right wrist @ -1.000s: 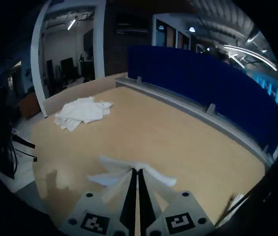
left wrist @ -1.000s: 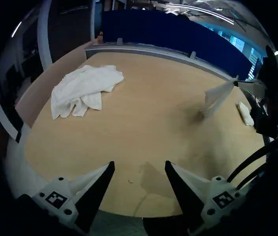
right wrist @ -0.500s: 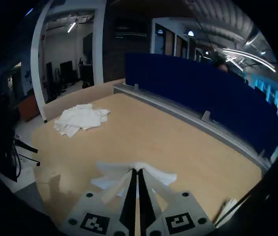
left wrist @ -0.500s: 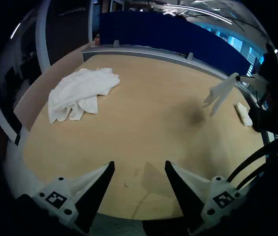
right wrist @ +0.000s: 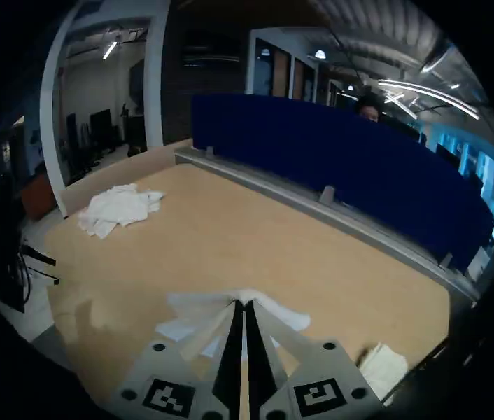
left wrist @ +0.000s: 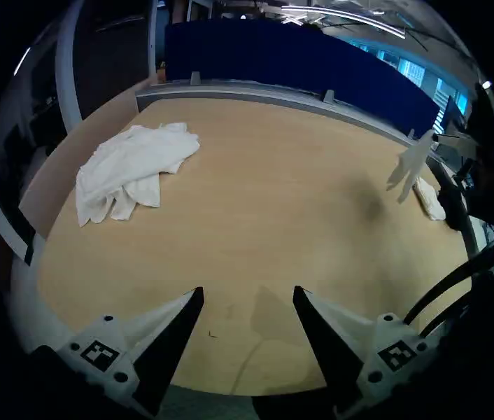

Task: Fold towel

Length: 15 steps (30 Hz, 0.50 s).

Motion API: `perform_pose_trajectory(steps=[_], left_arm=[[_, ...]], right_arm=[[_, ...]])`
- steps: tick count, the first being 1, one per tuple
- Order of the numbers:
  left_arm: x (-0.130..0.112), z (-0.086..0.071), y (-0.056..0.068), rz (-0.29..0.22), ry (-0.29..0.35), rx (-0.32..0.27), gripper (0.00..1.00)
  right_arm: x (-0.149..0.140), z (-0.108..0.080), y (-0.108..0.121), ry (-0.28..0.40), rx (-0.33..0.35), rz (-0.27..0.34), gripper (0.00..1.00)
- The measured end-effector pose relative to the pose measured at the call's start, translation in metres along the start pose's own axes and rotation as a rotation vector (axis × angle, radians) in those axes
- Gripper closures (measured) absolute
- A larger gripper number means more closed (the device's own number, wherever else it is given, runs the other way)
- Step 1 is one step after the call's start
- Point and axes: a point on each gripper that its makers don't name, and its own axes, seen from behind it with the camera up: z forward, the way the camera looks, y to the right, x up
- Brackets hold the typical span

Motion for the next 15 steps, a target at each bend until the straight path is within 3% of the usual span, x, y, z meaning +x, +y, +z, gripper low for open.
perform_pose_trajectory(steps=[8, 15], left_arm=[[0.0, 0.002, 0.009, 0.012, -0.007, 0.002, 0.05], [-0.001, -0.002, 0.015, 0.009, -0.014, 0.008, 0.05]], right_arm=[[-0.014, -0.019, 0.092, -0.037, -0.083, 0.006, 0.97], [-0.018, -0.023, 0.16, -0.055, -0.131, 0.023, 0.98]])
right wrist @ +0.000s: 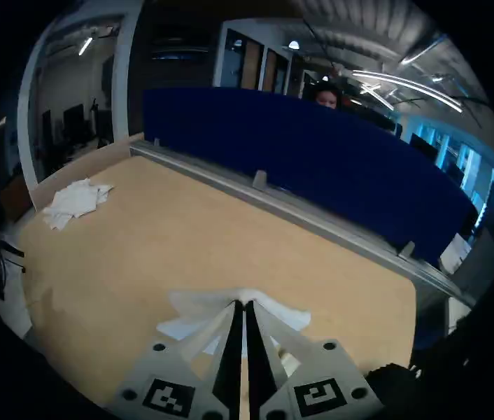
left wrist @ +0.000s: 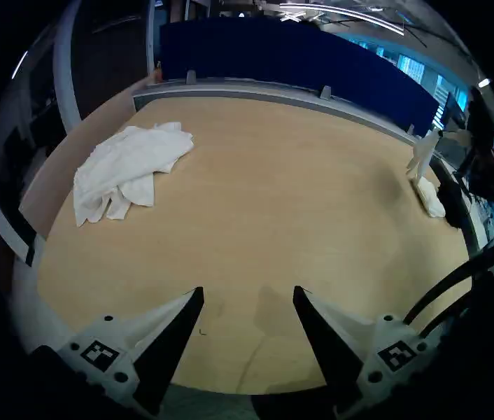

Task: Fold towel

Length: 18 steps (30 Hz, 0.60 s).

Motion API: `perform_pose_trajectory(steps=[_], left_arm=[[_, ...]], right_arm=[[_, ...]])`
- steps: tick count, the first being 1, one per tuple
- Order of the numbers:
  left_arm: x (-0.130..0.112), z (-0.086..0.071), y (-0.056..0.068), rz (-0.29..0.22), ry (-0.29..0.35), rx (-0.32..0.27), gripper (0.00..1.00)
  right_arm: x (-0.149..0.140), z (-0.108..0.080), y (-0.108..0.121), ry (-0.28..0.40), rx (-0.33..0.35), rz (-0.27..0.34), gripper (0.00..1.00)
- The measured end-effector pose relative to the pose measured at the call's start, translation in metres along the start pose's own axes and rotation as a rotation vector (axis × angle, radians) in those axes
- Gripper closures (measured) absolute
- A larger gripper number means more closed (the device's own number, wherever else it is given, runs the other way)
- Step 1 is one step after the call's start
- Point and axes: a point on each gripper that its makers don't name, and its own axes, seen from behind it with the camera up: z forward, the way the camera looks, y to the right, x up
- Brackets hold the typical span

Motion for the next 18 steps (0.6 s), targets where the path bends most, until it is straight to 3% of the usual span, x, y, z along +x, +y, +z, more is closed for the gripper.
perform_pose_trajectory(steps=[7, 18], left_arm=[[-0.001, 0.0, 0.003, -0.001, -0.003, 0.005, 0.05], [0.003, -0.002, 0.003, 0.002, -0.005, 0.014, 0.05]], right_arm=[[0.004, 0.008, 0.05, -0.022, -0.033, 0.0, 0.97], [0.009, 0.026, 0.102, -0.056, -0.073, 0.018, 0.97]])
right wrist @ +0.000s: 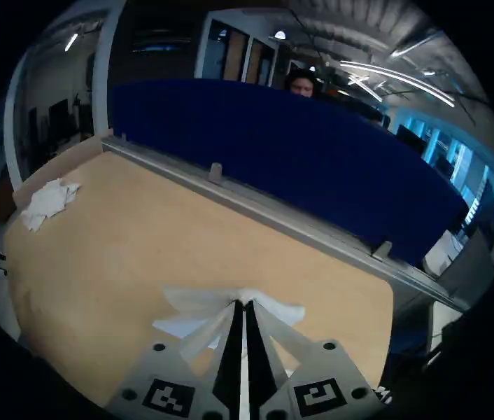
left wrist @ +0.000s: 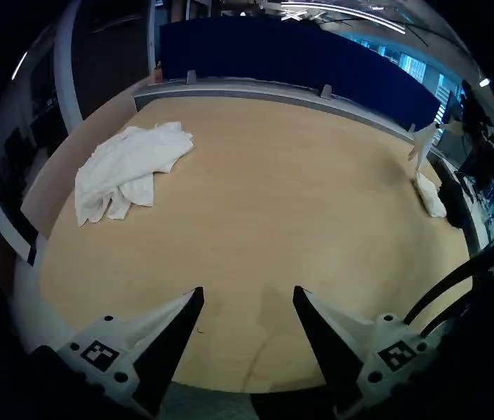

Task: Fold towel

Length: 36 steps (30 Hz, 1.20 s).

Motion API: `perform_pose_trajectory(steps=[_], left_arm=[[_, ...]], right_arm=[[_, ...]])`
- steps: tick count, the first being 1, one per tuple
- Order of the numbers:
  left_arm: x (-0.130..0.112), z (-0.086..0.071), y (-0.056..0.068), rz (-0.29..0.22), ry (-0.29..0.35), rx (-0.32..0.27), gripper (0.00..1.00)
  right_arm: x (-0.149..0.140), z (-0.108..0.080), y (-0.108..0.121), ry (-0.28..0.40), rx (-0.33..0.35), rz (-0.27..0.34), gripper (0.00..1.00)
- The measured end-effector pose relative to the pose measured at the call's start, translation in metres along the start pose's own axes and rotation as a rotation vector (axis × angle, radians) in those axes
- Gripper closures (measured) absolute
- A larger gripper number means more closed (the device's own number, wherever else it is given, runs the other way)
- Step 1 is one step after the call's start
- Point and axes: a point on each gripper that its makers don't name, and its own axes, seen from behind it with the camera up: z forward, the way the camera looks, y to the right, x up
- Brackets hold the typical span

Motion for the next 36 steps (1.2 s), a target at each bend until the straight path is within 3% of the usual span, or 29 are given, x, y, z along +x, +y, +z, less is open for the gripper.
perform_pose_trajectory(steps=[14, 20, 27, 36], left_arm=[[0.0, 0.001, 0.004, 0.009, -0.005, 0.005, 0.05], [-0.001, 0.001, 0.007, 0.011, -0.006, 0.001, 0.05], [0.004, -0.001, 0.013, 0.023, -0.006, -0.012, 0.05], [0.004, 0.001, 0.018, 0.043, -0.01, -0.02, 0.05]], right_arm=[[-0.013, 0.012, 0.022, -0.029, -0.028, 0.042, 0.98], [-0.031, 0.003, 0.022, -0.043, -0.033, 0.058, 0.98], [-0.075, -0.018, 0.023, -0.081, -0.051, 0.081, 0.97], [-0.154, -0.041, 0.026, -0.141, -0.096, 0.18, 0.97]])
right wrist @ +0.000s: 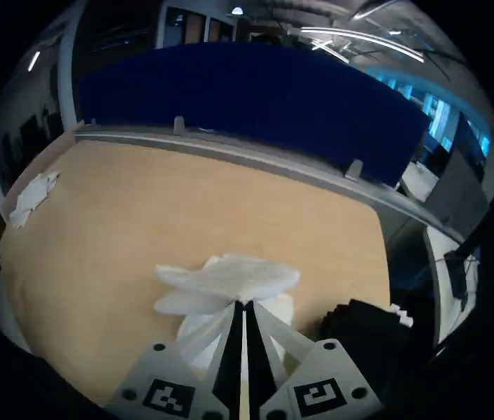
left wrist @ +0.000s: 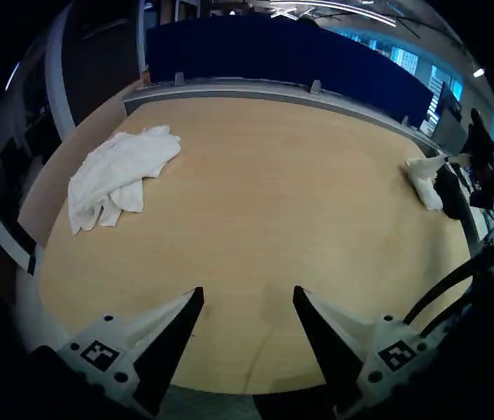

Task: Fold towel

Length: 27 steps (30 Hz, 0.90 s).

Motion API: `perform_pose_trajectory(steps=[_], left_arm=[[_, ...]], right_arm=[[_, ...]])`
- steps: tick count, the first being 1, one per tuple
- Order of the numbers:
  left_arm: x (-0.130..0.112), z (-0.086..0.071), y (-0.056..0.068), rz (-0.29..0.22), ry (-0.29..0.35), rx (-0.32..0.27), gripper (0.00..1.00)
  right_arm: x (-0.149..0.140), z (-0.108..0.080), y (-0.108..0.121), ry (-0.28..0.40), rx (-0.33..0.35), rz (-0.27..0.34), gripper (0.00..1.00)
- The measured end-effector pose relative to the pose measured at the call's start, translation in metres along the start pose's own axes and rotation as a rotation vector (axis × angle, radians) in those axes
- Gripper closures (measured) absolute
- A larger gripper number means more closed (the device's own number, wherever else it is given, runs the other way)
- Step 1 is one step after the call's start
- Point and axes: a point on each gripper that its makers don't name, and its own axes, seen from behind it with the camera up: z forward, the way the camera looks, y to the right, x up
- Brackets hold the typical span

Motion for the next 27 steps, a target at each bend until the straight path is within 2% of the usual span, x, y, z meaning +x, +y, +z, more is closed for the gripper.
perform_pose_trajectory(steps=[5, 11, 23, 27], left_arm=[[-0.003, -0.003, 0.0, 0.007, -0.007, 0.002, 0.05], [-0.006, -0.004, -0.003, 0.012, -0.013, 0.009, 0.05], [-0.009, -0.005, -0.003, 0.015, -0.017, 0.022, 0.05], [-0.009, -0.005, -0.003, 0.016, -0.02, 0.026, 0.05]], right_arm=[[-0.047, 0.0, 0.01, -0.044, -0.031, 0.073, 0.97], [-0.089, 0.009, 0.019, -0.097, -0.077, 0.145, 0.97], [-0.135, 0.037, 0.027, -0.199, -0.15, 0.255, 0.97], [-0.144, 0.045, 0.027, -0.213, -0.164, 0.289, 0.97]])
